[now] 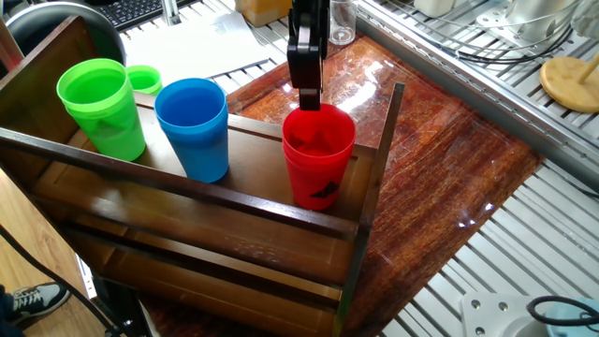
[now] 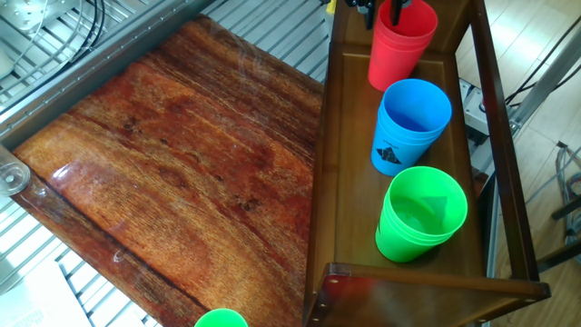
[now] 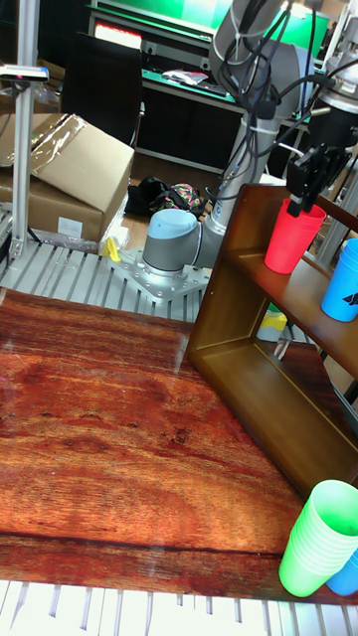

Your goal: Take the cups off the shelf and stack them together

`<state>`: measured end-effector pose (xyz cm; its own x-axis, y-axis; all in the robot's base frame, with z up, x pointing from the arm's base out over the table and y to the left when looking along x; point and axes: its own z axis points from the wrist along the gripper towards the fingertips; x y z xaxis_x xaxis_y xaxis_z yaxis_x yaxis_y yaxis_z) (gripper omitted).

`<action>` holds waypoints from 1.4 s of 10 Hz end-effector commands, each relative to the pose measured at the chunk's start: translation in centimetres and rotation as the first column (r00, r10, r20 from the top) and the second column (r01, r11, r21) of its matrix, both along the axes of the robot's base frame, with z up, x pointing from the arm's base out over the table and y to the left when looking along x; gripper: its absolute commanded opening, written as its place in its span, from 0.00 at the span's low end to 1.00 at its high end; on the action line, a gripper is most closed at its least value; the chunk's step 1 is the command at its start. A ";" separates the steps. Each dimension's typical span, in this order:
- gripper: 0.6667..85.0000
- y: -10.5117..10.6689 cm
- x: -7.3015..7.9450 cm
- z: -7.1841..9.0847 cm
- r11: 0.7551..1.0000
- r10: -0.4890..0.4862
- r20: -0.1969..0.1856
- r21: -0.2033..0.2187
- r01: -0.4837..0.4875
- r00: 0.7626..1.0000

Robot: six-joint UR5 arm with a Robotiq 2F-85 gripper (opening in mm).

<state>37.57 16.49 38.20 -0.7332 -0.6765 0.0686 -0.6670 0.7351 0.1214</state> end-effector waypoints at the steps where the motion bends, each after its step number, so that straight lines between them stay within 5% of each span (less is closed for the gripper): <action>1: 0.38 0.3 -0.1 -0.2 1.000 0.012 0.005 0.013 -0.012 1.000; 11: 0.31 -0.2 0.9 -2.7 0.999 0.030 0.064 0.021 -0.031 0.997; 14: 0.22 -0.3 1.2 -3.1 1.000 0.020 0.076 0.016 -0.021 0.997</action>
<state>38.63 15.96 35.35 -0.7192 -0.6946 0.0161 -0.6915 0.7178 0.0820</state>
